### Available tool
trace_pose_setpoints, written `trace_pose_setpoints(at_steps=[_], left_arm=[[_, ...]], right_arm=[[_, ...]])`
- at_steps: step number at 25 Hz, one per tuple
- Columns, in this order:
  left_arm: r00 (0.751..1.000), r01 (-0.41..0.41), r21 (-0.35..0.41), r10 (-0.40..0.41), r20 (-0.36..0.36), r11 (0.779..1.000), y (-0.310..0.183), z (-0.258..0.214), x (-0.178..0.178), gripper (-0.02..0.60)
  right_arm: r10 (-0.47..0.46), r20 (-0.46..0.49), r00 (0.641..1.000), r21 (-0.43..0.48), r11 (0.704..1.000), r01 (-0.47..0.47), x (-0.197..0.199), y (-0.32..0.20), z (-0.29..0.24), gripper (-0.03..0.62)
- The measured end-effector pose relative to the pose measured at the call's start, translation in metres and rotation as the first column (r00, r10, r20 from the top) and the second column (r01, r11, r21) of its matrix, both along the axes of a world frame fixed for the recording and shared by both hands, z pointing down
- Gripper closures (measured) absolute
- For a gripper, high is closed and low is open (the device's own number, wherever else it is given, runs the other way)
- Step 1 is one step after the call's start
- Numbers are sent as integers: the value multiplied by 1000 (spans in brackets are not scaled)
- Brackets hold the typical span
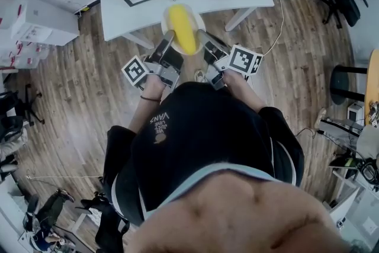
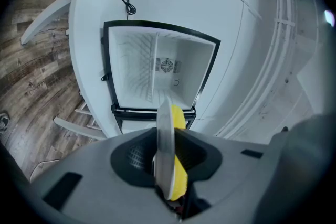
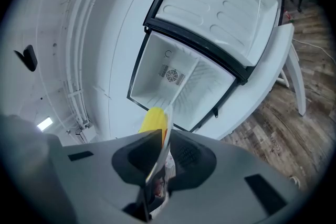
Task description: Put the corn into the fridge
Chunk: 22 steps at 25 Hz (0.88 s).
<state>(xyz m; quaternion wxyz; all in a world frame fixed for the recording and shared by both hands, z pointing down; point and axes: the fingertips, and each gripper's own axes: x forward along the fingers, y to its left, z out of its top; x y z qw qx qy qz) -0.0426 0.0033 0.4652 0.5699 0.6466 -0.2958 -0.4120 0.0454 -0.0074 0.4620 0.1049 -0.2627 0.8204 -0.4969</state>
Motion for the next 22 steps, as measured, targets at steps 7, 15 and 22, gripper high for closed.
trace_pose_setpoints(at_steps=[7, 15, 22], left_arm=[[999, 40, -6, -40, 2, 999, -26, 3, 6, 497], [995, 97, -9, -97, -6, 995, -52, 8, 2, 497], [990, 140, -15, -140, -5, 990, -62, 11, 5, 497]], right_arm=[[-39, 2, 999, -6, 999, 39, 5, -30, 3, 551], [-91, -4, 996, -11, 996, 91, 1, -60, 8, 551], [-132, 11, 991, -14, 991, 132, 2, -73, 9, 551]])
